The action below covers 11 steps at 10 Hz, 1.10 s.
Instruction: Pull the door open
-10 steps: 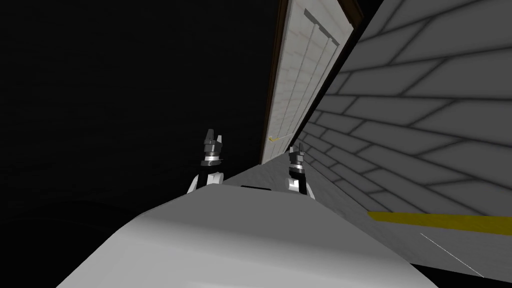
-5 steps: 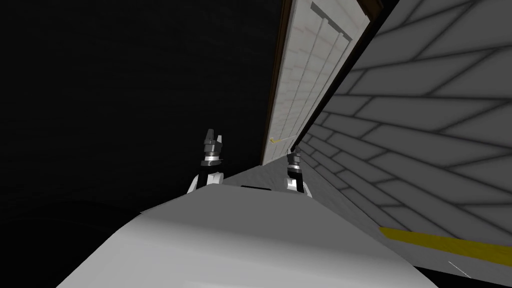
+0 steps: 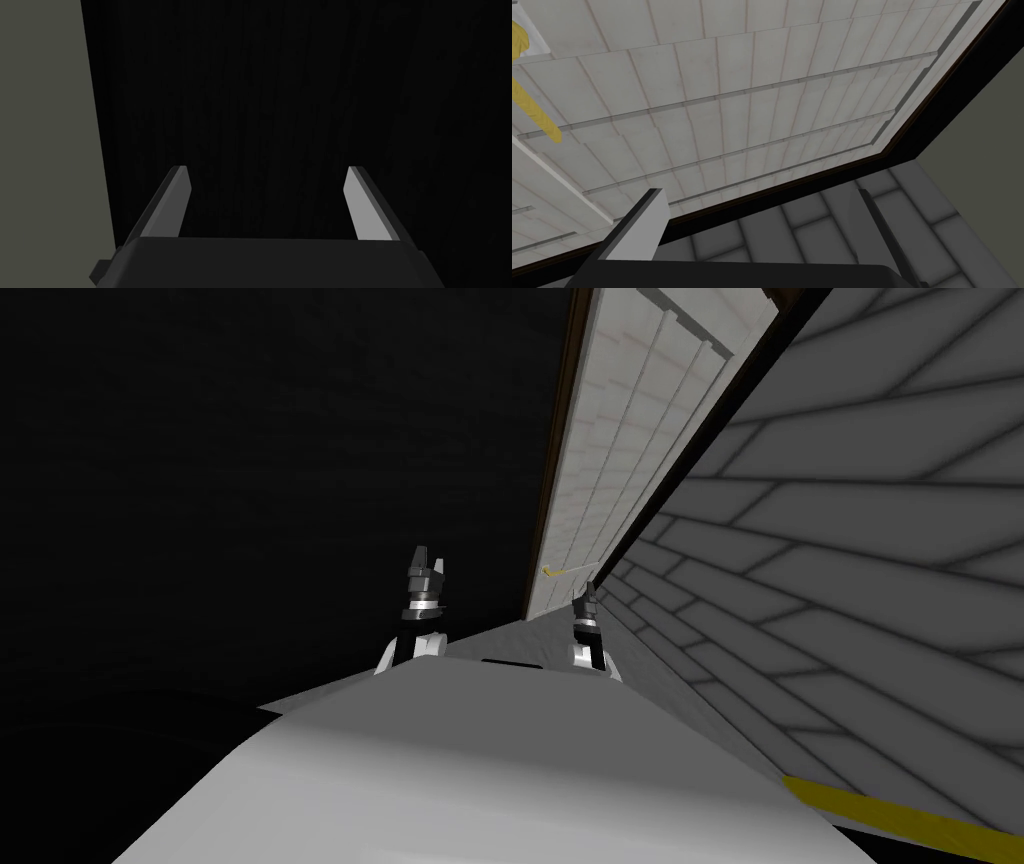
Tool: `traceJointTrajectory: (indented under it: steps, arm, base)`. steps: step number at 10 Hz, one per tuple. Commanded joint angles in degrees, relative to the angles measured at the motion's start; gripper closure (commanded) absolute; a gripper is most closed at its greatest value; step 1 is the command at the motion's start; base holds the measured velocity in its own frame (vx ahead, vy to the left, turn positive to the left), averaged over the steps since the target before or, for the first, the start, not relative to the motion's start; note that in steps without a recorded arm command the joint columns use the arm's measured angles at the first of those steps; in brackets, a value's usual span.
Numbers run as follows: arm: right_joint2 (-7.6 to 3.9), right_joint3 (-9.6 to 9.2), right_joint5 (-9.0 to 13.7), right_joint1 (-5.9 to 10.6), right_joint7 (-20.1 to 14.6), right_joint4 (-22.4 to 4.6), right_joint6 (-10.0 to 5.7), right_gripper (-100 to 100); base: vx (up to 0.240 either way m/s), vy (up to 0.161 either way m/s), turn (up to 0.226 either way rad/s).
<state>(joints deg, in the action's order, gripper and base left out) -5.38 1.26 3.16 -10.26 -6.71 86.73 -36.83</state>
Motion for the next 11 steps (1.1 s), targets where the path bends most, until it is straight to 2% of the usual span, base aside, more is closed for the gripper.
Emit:
traceJointTrajectory:
  steps: [1, 2, 3, 4, 6, 7, 8, 9, 10, 11]
  arm:
    - [-0.18, 0.12, 0.0, 1.23, 0.1, -2.9, -0.78, -100]
    - [-0.18, 0.12, 0.0, 1.23, 0.1, -3.6, -0.78, -100]
    - [-0.47, 0.26, 0.1, 2.23, 0.1, -5.8, -1.35, -100]
    - [-0.47, 0.26, 0.1, 2.23, 0.1, -6.2, -1.35, -100]
    - [-1.00, 0.56, 0.2, 4.24, 0.1, -10.5, -2.50, -100]
    - [-1.00, 0.56, 0.2, 4.24, 0.1, -11.6, -2.50, -100]
    - [-1.27, 0.70, 0.2, 5.24, 0.0, -13.3, -3.07, -100]
    - [-1.27, 0.70, 0.2, 5.24, 0.0, -14.2, -3.07, -100]
    - [-1.52, 0.85, 0.3, 6.24, 0.0, -16.4, -3.64, -100]
    - [-1.52, 0.85, 0.3, 6.24, 0.0, -16.9, -3.64, -100]
  base:
    - [0.015, -0.060, 0.146]
    - [0.017, -0.057, 0.069]
    - [0.018, -0.060, 0.103]
    - [0.017, -0.055, 0.077]
    - [0.030, -0.089, 0.182]
    - [0.025, -0.083, 0.073]
    - [0.014, -0.081, 0.149]
    - [0.009, -0.067, 0.063]
    - [0.016, -0.061, 0.109]
    - [0.015, -0.050, 0.077]
